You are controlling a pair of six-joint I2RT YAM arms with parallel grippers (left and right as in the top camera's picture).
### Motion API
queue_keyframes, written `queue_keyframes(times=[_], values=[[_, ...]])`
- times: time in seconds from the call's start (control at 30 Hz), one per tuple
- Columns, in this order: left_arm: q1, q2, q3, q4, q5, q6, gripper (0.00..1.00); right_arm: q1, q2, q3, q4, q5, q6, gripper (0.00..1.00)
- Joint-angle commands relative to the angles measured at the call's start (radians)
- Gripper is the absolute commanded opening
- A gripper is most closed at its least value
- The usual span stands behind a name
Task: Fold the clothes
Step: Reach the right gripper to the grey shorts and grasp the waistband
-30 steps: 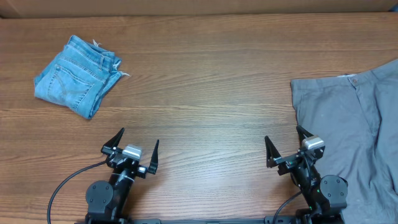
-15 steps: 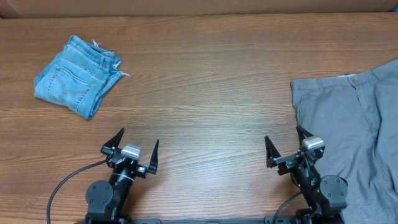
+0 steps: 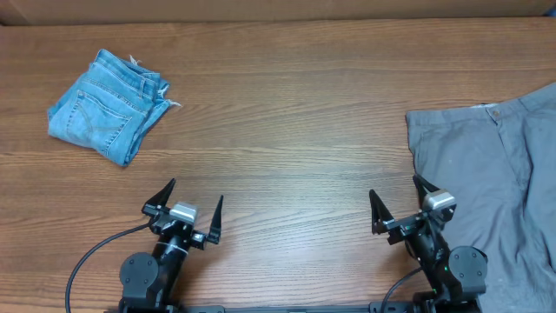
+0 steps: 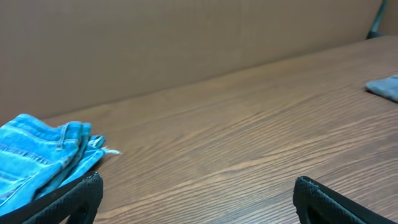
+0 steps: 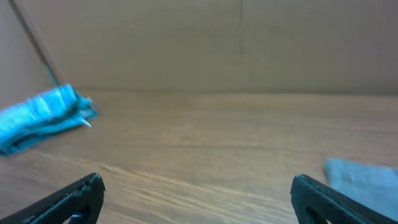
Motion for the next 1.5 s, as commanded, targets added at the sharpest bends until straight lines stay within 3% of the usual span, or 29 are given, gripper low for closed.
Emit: queue_keyframes(times=[0.0, 0.13, 0.27, 0.53, 0.6, 0.77, 0.9, 1.1, 1.37, 1.47], values=[[-0.005, -0.01, 0.031, 0.017, 0.049, -0.04, 1.0, -0.003, -0.012, 0.055, 0.027, -0.031, 0.131, 1.0], [-0.005, -0.007, 0.117, 0.017, 0.045, -0.055, 1.0, -0.003, 0.017, 0.18, -0.032, -0.029, 0.159, 1.0], [-0.005, 0.043, 0.239, -0.033, 0.034, -0.059, 1.0, -0.003, 0.153, 0.37, -0.215, -0.029, 0.159, 1.0], [-0.005, 0.398, 0.636, -0.4, -0.011, -0.077, 1.0, -0.003, 0.681, 0.836, -0.674, -0.029, 0.159, 1.0], [-0.005, 0.488, 0.717, -0.454, -0.01, -0.077, 1.0, -0.003, 0.781, 0.913, -0.723, -0.029, 0.151, 1.0], [-0.005, 0.749, 0.963, -0.624, 0.005, -0.08, 1.0, -0.008, 1.021, 1.083, -0.784, -0.019, 0.113, 1.0], [-0.006, 0.948, 1.157, -0.79, 0.027, -0.08, 1.0, -0.069, 1.193, 1.201, -0.784, 0.052, 0.169, 1.0], [-0.006, 1.119, 1.287, -0.89, 0.055, -0.077, 1.0, -0.22, 1.454, 1.293, -0.752, 0.081, 0.182, 0.99], [-0.006, 1.172, 1.29, -0.893, 0.18, -0.08, 1.0, -0.239, 1.756, 1.292, -0.708, 0.146, 0.177, 0.82], [-0.006, 1.173, 1.29, -0.895, 0.179, -0.08, 1.0, -0.239, 1.843, 1.292, -0.663, 0.145, 0.177, 0.7]])
